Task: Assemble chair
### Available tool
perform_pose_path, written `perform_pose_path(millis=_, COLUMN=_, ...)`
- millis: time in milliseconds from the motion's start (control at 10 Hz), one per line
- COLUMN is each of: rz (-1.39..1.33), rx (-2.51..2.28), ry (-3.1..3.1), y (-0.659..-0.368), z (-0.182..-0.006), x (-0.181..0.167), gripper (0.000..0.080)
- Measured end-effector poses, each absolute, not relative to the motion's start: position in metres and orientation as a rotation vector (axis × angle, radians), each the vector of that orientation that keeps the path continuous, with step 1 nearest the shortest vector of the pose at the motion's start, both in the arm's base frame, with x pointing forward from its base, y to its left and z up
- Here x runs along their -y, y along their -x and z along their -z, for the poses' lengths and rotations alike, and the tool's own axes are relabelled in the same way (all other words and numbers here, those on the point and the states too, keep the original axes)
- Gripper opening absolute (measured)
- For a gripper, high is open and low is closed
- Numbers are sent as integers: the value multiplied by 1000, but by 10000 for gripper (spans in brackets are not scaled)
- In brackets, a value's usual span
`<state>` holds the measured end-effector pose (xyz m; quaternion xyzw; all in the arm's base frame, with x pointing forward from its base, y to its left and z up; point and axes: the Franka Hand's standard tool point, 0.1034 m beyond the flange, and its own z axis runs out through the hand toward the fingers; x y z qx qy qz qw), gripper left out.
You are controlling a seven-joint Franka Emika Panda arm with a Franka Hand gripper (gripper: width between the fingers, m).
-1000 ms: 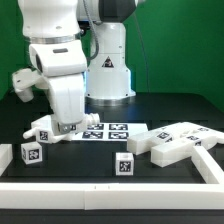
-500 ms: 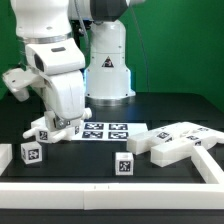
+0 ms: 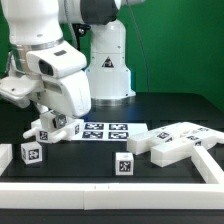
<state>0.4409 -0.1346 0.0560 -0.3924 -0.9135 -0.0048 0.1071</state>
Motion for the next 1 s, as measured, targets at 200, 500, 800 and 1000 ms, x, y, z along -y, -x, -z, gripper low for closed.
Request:
perform_pose_path(millis=200, rz=9, rx=2684, ry=1170, y=-441, z=-56, x=135, gripper=284)
perform_pose_path(millis=500, rz=27, rx=2686, ry=1119, y=-431, z=-47, x=110, gripper=284)
perform_pose_path(millis=800, rz=105, rx=2714, ry=987, y=-421, z=-35, x=114, gripper=284)
perform_pose_path(millis=1000, rz=96, rx=2711, ry=990, y=-420, z=-34, x=116, gripper=284)
